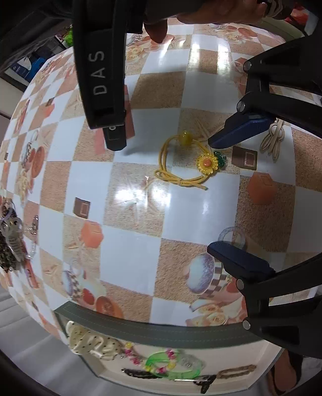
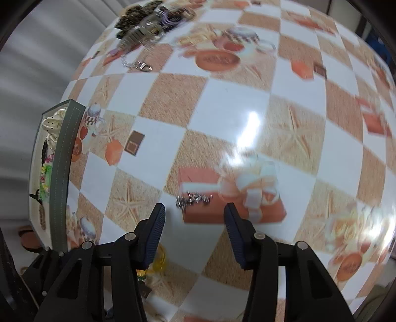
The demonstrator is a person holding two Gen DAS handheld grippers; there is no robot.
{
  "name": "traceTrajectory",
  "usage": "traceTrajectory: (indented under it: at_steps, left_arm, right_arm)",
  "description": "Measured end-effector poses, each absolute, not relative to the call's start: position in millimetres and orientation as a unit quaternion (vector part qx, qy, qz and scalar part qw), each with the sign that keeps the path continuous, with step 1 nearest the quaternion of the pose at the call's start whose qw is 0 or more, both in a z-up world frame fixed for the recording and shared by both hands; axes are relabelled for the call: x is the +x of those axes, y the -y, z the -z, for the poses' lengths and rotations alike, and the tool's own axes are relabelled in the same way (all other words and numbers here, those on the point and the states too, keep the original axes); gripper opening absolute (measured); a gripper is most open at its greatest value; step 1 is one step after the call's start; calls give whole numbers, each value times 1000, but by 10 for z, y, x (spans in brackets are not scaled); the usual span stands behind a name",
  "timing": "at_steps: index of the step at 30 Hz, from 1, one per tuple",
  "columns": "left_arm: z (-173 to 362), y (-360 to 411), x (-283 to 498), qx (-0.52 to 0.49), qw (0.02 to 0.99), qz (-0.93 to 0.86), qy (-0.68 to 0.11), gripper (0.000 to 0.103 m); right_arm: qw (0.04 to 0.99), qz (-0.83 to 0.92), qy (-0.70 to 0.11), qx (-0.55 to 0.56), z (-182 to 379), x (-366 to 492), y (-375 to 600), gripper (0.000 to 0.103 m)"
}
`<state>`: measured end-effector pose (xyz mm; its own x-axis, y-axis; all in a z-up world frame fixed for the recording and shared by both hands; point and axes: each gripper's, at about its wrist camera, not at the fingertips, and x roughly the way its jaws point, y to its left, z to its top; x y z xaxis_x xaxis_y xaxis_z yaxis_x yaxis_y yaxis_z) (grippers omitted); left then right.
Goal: Organize jewelry
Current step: 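Grasp the yellow sunflower hair tie with the left tool while the right tool grasps the silver ring, then carry the hair tie and silver ring into the tray and open both tools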
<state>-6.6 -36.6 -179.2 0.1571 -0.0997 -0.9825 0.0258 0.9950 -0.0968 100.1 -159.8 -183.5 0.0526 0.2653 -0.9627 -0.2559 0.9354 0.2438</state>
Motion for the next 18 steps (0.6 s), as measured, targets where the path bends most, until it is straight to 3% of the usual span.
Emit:
traceTrajectory:
  at_steps: [5,7,10,12,16,18]
  left_arm:
    - [1835,425,-56,-30,761,37,-647,76]
    - [1836,460,-38,-28,764,38,-644,75]
    - [1834,524,-1,-17,767,39,-641,65]
    - [1826,550,23,-19,768,42,-639,56]
    - [1806,574,64,-27,767,56,-639,28]
    - [1800,584,75,-33,764,64,-641,25]
  right_arm:
    - [729,-178,-660,-30,1846,998,1504,26]
    - [729,-179,-660,-31,1847,996,1494,26]
    - [729,-179,-660,-29,1853,995,1498,25]
    - [728,-177,-662,-21,1849,991,1534,25]
    - [731,-172,-661,-3,1798,970,1656,25]
    - [733,-169,-659,7,1746,943,1763,25]
